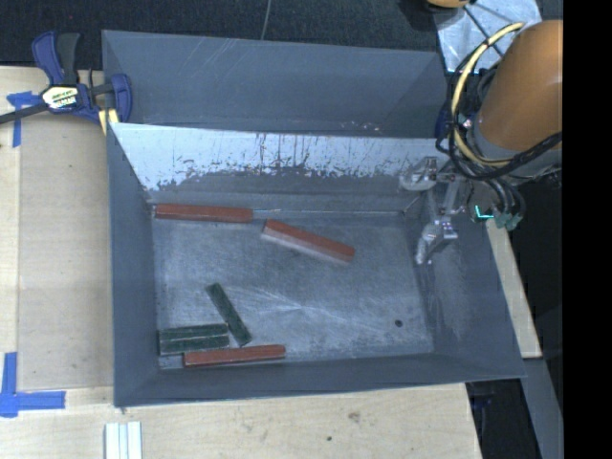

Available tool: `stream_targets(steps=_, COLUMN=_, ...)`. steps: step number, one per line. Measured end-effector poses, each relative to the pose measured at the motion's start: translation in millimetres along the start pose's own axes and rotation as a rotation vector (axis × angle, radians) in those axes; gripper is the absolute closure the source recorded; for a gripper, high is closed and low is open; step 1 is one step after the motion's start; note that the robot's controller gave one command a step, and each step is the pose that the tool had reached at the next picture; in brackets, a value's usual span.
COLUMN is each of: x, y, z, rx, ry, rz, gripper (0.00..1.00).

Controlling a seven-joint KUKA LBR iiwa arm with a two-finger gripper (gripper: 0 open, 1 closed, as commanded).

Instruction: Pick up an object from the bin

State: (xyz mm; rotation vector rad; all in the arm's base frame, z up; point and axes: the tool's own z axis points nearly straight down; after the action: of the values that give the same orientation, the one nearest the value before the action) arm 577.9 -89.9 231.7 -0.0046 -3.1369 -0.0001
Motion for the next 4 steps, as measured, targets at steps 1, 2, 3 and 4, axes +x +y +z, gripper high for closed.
stream_targets(steps=1, x=-1.5, y=0, z=-5, rx=0.001, ry=-0.009, rz=-0.002, gripper=0.00)
stream_targets(steps=2, x=-19.0, y=17, z=39, rx=0.003, ry=-0.016, rz=-0.057, gripper=0.00)
stream_targets(steps=3, x=-13.9, y=31, z=104, rx=0.000, ry=-0.005, rz=-0.098, gripper=0.00)
stream_targets(steps=4, x=-1.2, y=52, z=152, rx=0.001, ry=-0.015, rz=-0.108, gripper=1.00)
